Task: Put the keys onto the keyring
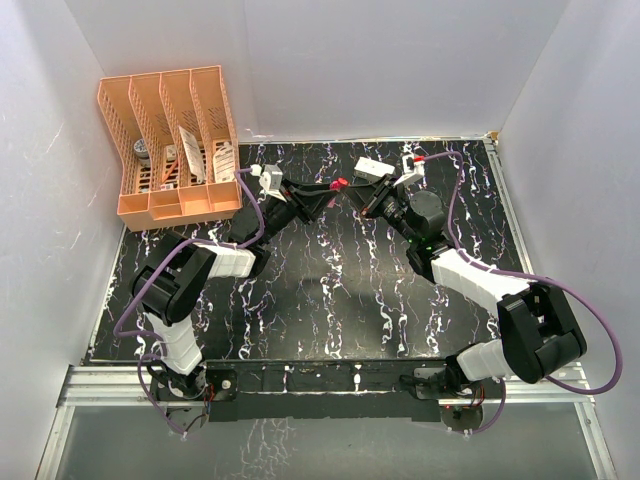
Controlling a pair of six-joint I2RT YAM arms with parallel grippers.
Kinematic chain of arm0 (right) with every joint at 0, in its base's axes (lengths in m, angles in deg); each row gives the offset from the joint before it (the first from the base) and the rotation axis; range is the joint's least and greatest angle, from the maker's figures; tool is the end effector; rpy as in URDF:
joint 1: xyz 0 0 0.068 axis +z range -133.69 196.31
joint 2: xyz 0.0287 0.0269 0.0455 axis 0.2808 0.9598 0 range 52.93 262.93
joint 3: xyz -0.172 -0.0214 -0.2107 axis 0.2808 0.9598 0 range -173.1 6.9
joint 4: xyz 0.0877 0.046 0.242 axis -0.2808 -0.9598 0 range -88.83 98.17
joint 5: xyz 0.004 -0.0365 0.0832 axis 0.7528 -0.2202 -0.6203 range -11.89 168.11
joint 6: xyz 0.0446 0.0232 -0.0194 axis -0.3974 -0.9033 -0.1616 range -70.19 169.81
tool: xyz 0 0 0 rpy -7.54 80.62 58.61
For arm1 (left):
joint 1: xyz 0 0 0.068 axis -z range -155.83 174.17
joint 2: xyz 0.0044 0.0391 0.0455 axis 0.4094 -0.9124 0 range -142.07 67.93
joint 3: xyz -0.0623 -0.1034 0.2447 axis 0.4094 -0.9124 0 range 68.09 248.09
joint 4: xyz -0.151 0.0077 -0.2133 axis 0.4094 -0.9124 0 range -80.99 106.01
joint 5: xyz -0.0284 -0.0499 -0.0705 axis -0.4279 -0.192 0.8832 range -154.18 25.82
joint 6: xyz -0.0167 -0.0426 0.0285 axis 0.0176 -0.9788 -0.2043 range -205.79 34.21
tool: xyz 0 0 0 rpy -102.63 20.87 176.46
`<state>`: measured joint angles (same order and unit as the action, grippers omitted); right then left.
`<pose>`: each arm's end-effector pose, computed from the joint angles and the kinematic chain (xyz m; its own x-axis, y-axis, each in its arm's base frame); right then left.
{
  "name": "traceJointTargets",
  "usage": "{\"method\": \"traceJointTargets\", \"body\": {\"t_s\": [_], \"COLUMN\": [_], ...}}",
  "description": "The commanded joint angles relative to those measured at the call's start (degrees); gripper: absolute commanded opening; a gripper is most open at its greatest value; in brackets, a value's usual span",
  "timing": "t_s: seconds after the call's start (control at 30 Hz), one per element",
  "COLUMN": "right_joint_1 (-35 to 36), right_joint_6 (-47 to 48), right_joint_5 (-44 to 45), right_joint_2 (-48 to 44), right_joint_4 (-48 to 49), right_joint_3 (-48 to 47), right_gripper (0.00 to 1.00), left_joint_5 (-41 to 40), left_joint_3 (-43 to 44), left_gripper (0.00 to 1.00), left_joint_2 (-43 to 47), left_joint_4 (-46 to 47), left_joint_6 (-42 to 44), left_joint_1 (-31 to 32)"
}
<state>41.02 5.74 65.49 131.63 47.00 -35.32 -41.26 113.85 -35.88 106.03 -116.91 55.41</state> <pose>0.2779 0.1364 0.2795 -0.3950 0.5654 -0.7241 -0.4615 0.5594 0.6886 0.2956 -0.1956 0.2503 -0.0053 -0.5534 -0.8329 0.8848 0.3855 -0.2618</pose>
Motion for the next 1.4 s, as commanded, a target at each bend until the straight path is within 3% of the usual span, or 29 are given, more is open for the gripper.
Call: {"method": "traceJointTargets", "body": {"t_s": [0.0,0.2,0.4,0.5,0.63,0.83,1.07,1.37], "right_joint_1": [0.25,0.25,0.24,0.24,0.16,0.03,0.07,0.07], "right_joint_6": [0.09,0.09,0.44,2.44,5.14,12.76,23.59,30.10], "right_joint_5": [-0.65,-0.65,-0.20,0.54,2.33,5.62,4.62,2.45], "right_joint_2": [-1.11,-0.74,-0.56,-0.75,-2.47,-7.40,-10.97,-10.61], "right_joint_4": [3.62,3.69,3.49,1.38,-0.94,-5.44,-6.61,-4.64], "right_joint_3": [-0.26,-0.15,-0.13,-0.81,-0.64,0.44,2.84,4.41], "right_gripper": [0.00,0.00,0.00,0.20,0.30,0.33,0.42,0.53], "left_joint_5": [-0.50,-0.63,-0.52,-0.70,-1.77,-2.39,2.86,11.15], "left_joint_3": [1.22,1.16,1.29,1.56,3.69,10.92,24.17,34.64], "left_gripper": [0.24,0.00,0.00,0.00,0.00,0.00,0.00,0.00], "left_joint_2": [0.80,0.70,1.54,3.84,8.38,13.88,12.41,7.37], "left_joint_4": [6.03,6.77,4.73,-0.30,-15.27,-41.23,-66.53,-86.28], "left_joint_6": [0.18,0.02,-0.28,-0.28,-0.03,-0.34,-1.78,2.75], "left_joint_1": [-0.17,-0.22,-0.34,-0.44,-0.77,-2.19,-3.90,-4.02]}}
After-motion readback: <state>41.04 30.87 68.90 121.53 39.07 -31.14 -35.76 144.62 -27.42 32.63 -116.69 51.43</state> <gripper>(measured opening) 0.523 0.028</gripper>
